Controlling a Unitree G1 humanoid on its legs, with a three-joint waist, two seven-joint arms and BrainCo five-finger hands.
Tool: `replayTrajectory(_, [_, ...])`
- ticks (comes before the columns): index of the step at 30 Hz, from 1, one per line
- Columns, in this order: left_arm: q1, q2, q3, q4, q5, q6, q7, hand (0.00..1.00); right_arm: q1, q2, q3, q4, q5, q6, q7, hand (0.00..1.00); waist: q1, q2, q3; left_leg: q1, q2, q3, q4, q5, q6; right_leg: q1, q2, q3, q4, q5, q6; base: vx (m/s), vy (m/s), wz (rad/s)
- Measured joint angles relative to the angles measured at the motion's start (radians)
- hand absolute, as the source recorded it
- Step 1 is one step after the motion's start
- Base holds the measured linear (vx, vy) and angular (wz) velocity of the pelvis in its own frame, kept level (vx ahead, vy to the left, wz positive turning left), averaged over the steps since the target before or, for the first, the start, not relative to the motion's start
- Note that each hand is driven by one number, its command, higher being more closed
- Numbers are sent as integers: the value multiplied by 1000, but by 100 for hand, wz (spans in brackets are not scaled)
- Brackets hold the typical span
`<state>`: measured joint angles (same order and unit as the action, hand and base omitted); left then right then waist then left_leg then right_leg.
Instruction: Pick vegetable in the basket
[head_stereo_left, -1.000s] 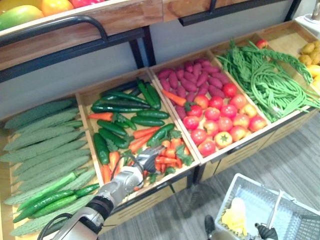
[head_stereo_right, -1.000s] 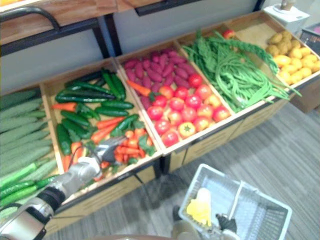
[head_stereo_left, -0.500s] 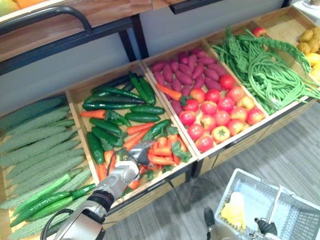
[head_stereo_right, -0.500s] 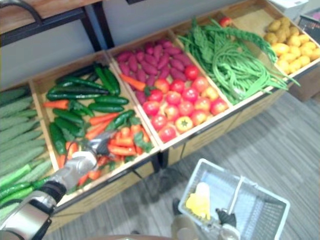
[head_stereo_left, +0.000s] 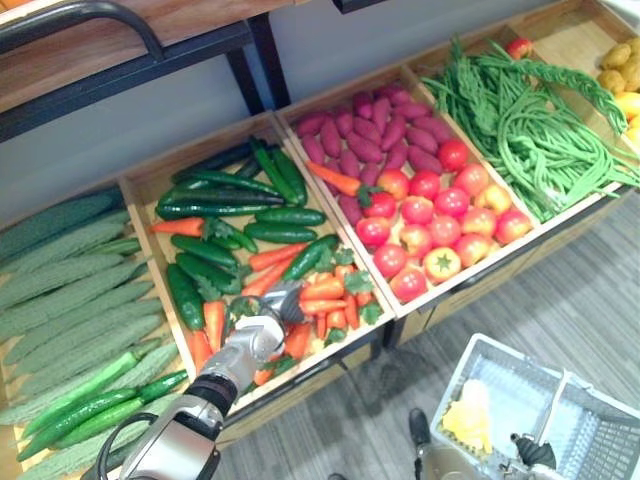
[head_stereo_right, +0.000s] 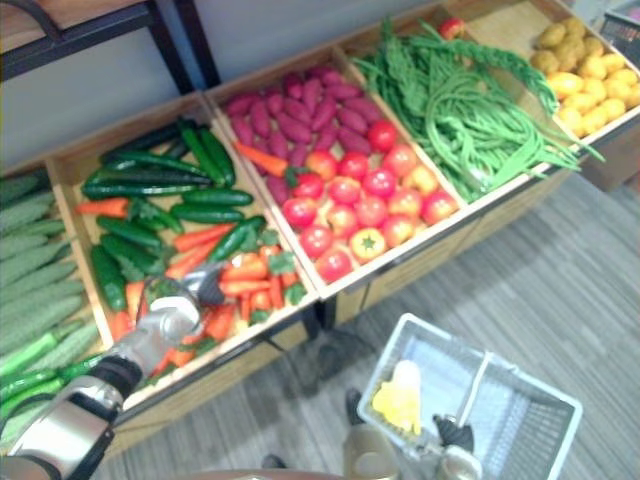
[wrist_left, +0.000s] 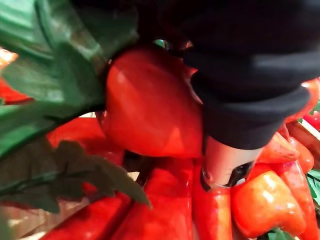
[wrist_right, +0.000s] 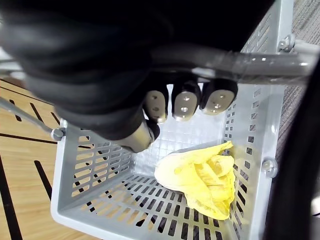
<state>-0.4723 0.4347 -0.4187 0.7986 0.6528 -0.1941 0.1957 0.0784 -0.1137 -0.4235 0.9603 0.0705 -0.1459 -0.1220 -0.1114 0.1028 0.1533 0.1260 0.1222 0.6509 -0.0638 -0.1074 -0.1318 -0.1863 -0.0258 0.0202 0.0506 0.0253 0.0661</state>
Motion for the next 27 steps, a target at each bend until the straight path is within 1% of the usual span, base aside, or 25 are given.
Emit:
replayTrajectory(4, [0,-2,-3,-1,3,2,-2,100,0,-2,-1,2,0,1,0,100,-5,0,0,1,-1,-8,6,0,0,8,-6,-9,1,0,0,-10,-3,7])
replayTrajectory(6, [0,-2,-6,-2,23,3,-5,100,0,-3,-3,3,0,3,0,100,-7,0,0,4,1,-15,14,0,0,19,-9,-17,1,0,0,-22,-6,13])
replayTrajectory(9, [0,-2,-6,-31,30,9,-5,100,3,-4,-7,5,-1,7,0,100,-6,2,1,8,5,-43,16,1,1,40,-14,-45,0,0,0,-57,-20,25])
replayTrajectory(10, [0,-2,-6,-48,30,10,-5,100,3,-4,-14,8,-1,10,0,100,3,2,1,11,7,-57,16,1,1,48,-15,-55,-1,-1,-1,-68,-27,35])
replayTrajectory(13, [0,3,-6,-123,30,9,-6,100,5,-5,-38,21,-3,13,-1,100,14,1,0,17,10,-97,15,6,10,78,-24,-100,-1,-5,-6,-53,-13,41])
replayTrajectory(14, [0,8,-6,-161,30,9,-6,100,6,-6,-42,21,-4,15,-1,100,21,1,0,17,10,-115,15,10,15,85,-28,-116,-1,-5,-6,-88,-6,53])
replayTrajectory(15, [3,13,-6,-207,29,8,-6,100,11,-9,-43,22,-5,17,-1,100,36,-1,-1,16,9,-125,15,14,21,93,-33,-129,-1,-5,-6,-86,-3,42])
replayTrajectory(16, [12,27,-6,-247,30,6,-7,100,11,-8,-42,21,-8,18,-1,100,40,-2,-1,16,8,-142,15,18,24,101,-37,-140,-1,-5,-6,-86,3,42])
replayTrajectory(18, [30,59,-7,-313,29,2,-7,100,11,-8,-42,20,-26,28,-1,100,47,-9,-9,16,7,-152,14,22,28,108,-42,-157,-1,-6,-6,-55,-1,25])
replayTrajectory(19, [39,77,-9,-354,29,0,-7,100,13,-8,-42,20,-31,34,-1,100,61,-14,-15,16,6,-162,13,25,29,110,-45,-163,-1,-6,-6,-37,-4,13])
replayTrajectory(21, [39,88,-18,-400,29,-2,-8,100,22,-7,-45,21,-32,39,-1,100,67,-24,-28,-1,5,-174,13,28,31,111,-50,-175,-3,-6,-6,-45,8,24])
replayTrajectory(22, [39,98,-30,-445,29,-11,-8,100,28,-7,-48,21,-35,47,-1,100,86,-36,-40,-3,4,-183,12,30,33,111,-51,-181,-3,-5,-6,-31,9,22])
replayTrajectory(25, [39,128,-71,-503,29,-33,-17,100,31,-8,-53,21,-65,54,-1,100,92,-56,-59,-2,4,-196,13,33,33,124,-53,-190,-7,-5,-6,6,5,15])
replayTrajectory(27, [39,150,-102,-555,27,-51,-28,100,23,-17,-50,20,-117,54,0,100,94,-69,-75,-2,2,-193,14,33,33,123,-55,-186,-8,-4,-5,-4,5,-4])
